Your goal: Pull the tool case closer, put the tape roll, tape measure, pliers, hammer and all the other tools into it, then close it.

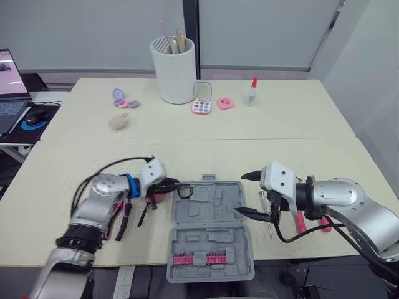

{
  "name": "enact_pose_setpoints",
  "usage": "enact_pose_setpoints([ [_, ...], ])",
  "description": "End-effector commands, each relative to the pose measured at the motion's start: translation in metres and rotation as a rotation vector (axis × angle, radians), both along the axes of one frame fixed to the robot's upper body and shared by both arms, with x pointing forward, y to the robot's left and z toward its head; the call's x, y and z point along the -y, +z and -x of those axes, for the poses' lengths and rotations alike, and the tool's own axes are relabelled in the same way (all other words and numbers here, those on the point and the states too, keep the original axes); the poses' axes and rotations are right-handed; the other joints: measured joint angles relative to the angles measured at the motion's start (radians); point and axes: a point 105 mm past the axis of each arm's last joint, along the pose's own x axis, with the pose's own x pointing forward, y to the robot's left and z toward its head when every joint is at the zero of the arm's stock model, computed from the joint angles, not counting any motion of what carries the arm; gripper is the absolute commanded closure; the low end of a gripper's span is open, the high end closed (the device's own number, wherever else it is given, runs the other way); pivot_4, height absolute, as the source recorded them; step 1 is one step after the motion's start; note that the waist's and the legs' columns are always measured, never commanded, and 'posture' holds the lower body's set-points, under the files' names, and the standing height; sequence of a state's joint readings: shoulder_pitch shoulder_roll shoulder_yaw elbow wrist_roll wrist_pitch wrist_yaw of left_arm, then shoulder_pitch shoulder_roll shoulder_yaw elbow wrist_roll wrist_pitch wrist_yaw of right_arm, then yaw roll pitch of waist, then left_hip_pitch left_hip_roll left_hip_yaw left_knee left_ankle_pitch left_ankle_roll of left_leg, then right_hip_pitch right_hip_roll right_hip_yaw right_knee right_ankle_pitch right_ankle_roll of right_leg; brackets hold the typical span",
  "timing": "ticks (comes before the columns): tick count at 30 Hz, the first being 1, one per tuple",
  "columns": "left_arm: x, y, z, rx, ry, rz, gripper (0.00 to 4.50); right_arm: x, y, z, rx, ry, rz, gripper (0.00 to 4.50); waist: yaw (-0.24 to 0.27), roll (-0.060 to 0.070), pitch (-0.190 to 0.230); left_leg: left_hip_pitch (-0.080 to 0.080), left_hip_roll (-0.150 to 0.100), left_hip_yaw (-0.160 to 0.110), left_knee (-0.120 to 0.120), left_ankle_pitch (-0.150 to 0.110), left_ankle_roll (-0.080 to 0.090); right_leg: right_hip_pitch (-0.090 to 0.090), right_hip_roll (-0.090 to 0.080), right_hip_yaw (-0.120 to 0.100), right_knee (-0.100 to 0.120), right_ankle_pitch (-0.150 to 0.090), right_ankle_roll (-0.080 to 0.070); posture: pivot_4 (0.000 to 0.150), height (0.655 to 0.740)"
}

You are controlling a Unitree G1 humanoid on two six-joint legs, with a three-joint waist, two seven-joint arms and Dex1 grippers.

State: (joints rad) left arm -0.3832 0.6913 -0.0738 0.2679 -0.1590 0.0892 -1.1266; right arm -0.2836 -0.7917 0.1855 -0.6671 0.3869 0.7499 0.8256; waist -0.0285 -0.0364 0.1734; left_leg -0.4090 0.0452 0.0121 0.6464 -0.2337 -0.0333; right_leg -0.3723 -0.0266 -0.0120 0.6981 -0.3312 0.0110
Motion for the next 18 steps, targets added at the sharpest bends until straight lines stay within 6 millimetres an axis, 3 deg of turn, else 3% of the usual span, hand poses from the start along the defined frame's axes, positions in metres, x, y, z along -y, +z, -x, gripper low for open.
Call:
enact_pose_setpoints([
  [1, -0.021, 0.028, 0.008, 0.029, 0.046, 0.066, 3.86, 0.004, 0.017, 0.003, 0.065, -0.003, -0.034, 0.0, 0.0, 0.0, 0.0, 0.0, 0.0, 0.0, 0.0, 0.0, 0.0, 0.0, 0.0, 0.0, 0.0, 0.0, 0.0, 0.15, 0.7366],
  [3, -0.04, 0.038, 0.015, 0.03, 0.098, 0.081, 3.86, 0.014, 0.021, 0.003, 0.067, -0.033, -0.035, 0.0, -0.001, 0.0, 0.0, 0.0, 0.0, 0.001, 0.0, 0.0, 0.0, 0.0, 0.0, 0.0, 0.0, 0.0, 0.0, 0.15, 0.7366],
  [6, -0.089, 0.042, 0.032, 0.032, 0.25, 0.067, 3.86, 0.044, 0.021, 0.002, 0.063, -0.12, 0.007, 0.0, -0.001, 0.0, 0.0, 0.0, 0.0, 0.001, -0.001, 0.0, 0.0, 0.0, -0.001, 0.0, -0.001, 0.0, 0.0, 0.15, 0.7366],
  [11, -0.157, 0.035, 0.064, 0.019, 0.501, 0.02, 3.86, 0.096, 0.007, 0.008, 0.051, -0.204, 0.171, 0.0, 0.003, 0.0, 0.0, 0.001, 0.0, 0.001, -0.001, 0.0, 0.0, 0.001, -0.002, 0.0, -0.001, 0.0, 0.0, 0.15, 0.7366],
  [14, -0.186, 0.025, 0.085, -0.006, 0.615, 0.0, 3.86, 0.123, -0.001, 0.013, 0.033, -0.24, 0.239, 0.0, 0.003, 0.0, 0.0, 0.002, 0.0, 0.002, -0.001, 0.0, 0.0, 0.002, -0.002, 0.0, -0.001, 0.0, 0.0, 0.15, 0.7366],
  [18, -0.22, 0.008, 0.122, -0.072, 0.764, -0.012, 2.99, 0.162, -0.014, 0.022, 0.005, -0.295, 0.342, 0.0, 0.003, 0.0, 0.0, 0.004, 0.0, 0.002, -0.001, 0.0, 0.0, 0.003, -0.002, 0.001, -0.001, 0.0, 0.0, 0.15, 0.7366],
])
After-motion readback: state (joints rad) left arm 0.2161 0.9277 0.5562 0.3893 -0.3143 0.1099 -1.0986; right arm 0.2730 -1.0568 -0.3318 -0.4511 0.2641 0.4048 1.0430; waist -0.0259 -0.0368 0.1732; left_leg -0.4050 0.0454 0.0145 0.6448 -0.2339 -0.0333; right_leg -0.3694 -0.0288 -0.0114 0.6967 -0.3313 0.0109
